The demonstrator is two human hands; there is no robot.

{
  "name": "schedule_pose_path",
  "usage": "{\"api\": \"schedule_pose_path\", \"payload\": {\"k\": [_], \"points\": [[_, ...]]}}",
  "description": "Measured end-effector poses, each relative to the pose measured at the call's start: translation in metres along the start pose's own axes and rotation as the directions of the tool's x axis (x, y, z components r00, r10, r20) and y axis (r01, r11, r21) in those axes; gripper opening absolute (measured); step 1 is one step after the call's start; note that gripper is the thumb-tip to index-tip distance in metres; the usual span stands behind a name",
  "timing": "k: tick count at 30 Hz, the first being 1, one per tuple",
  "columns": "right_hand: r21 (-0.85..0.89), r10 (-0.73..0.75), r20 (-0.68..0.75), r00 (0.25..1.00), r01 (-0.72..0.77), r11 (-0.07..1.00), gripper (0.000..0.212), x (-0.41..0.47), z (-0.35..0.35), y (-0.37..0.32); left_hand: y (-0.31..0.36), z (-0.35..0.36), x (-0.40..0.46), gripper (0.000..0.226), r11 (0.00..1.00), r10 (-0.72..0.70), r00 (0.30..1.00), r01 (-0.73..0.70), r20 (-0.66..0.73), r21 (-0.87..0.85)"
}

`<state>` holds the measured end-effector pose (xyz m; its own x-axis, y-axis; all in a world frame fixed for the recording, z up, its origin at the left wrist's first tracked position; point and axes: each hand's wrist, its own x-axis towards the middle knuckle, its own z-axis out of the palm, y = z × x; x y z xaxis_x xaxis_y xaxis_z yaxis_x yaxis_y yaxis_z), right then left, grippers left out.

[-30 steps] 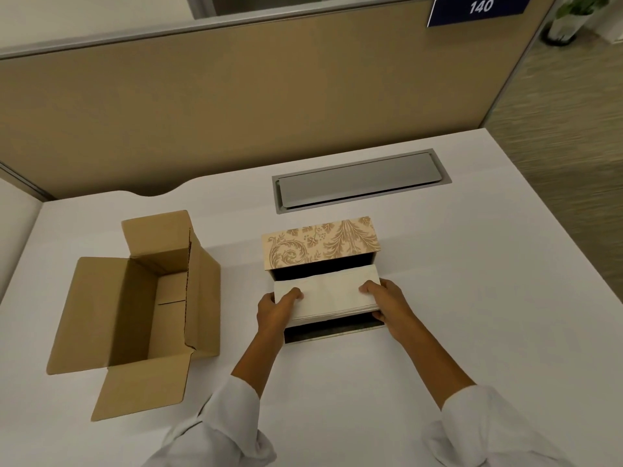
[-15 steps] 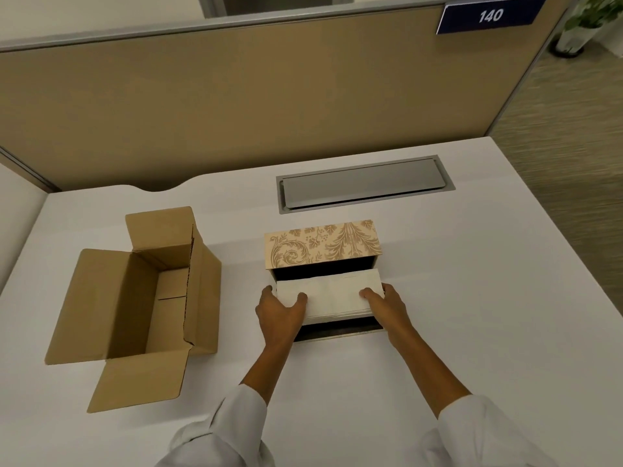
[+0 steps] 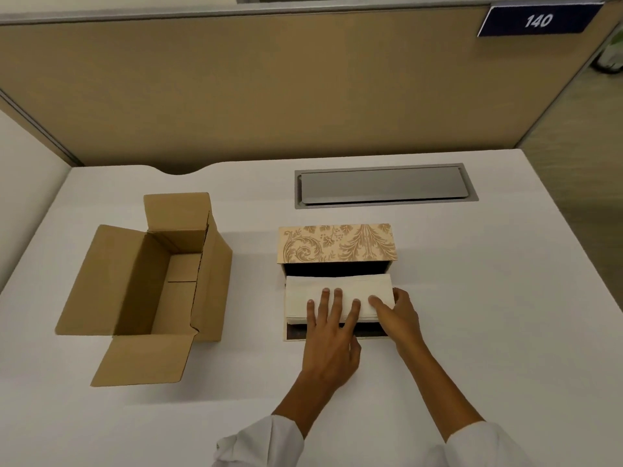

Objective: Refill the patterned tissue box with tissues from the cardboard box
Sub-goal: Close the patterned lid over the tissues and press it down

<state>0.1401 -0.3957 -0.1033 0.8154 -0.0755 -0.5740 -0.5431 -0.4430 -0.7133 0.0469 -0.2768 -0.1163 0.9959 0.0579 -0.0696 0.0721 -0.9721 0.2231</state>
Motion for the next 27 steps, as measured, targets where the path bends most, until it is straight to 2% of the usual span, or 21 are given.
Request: {"api": "schedule_pose_path", "payload": {"k": [2,4,5,7,9,10,12,14,15,20,22,24,27], "points": [[-0.036,-0.107,-0.152,0.983,0.102,0.994,0.069,-0.011,-0.013,-0.014,-0.001,0.002,0.002,0.068,1.0,-0.003,1.0,0.004,0.022,-0.01],[-0.056,-0.31,-0.325,0.893,0.309,0.949,0.055,-0.018,-0.025,-0.043,-0.001,0.005,0.003,0.07,1.0,-0.01,0.999,0.01,0.037,-0.004],[-0.073,-0.426,-0.347,0.836,0.428,0.901,0.046,-0.019,-0.028,-0.063,0.0,0.007,0.003,0.071,1.0,-0.013,0.999,0.012,0.045,0.002],[-0.152,-0.641,-0.245,0.727,0.624,0.766,0.036,-0.012,-0.023,-0.105,-0.001,0.009,0.002,0.074,1.0,-0.009,0.998,0.009,0.057,0.004],[-0.295,-0.763,-0.038,0.646,0.722,0.626,0.035,0.007,-0.006,-0.143,-0.002,0.011,0.002,0.077,1.0,-0.004,0.997,0.004,0.073,-0.003],[-0.394,-0.764,0.097,0.638,0.729,0.56,0.041,0.018,0.005,-0.157,-0.002,0.01,0.003,0.077,1.0,-0.003,0.996,0.004,0.092,-0.01],[-0.634,-0.592,0.376,0.713,0.664,0.396,0.058,0.041,0.026,-0.173,-0.002,0.008,0.004,0.077,1.0,-0.011,0.992,0.013,0.124,-0.019],[-0.763,-0.336,0.538,0.773,0.616,0.197,0.071,0.055,0.04,-0.173,0.0,0.005,0.004,0.079,1.0,-0.021,0.99,0.023,0.138,-0.014],[-0.77,-0.273,0.57,0.775,0.619,0.152,0.074,0.06,0.043,-0.171,0.0,0.004,0.004,0.08,1.0,-0.021,0.989,0.022,0.146,-0.008],[-0.68,-0.397,0.598,0.696,0.703,0.207,0.083,0.064,0.039,-0.163,-0.001,0.002,0.005,0.091,1.0,-0.015,0.988,0.011,0.155,0.027],[-0.62,-0.367,0.664,0.652,0.754,0.217,0.081,0.061,0.036,-0.158,0.001,0.0,0.004,0.092,0.999,-0.024,0.984,0.02,0.178,0.029],[-0.56,-0.299,0.73,0.614,0.789,0.253,0.072,0.058,0.033,-0.151,0.002,0.0,0.001,0.09,0.999,-0.036,0.981,0.036,0.19,0.005],[-0.487,-0.244,0.786,0.568,0.812,0.323,0.041,0.059,0.029,-0.146,0.002,0.004,0.001,0.089,1.0,-0.022,0.984,0.023,0.176,-0.002]]}}
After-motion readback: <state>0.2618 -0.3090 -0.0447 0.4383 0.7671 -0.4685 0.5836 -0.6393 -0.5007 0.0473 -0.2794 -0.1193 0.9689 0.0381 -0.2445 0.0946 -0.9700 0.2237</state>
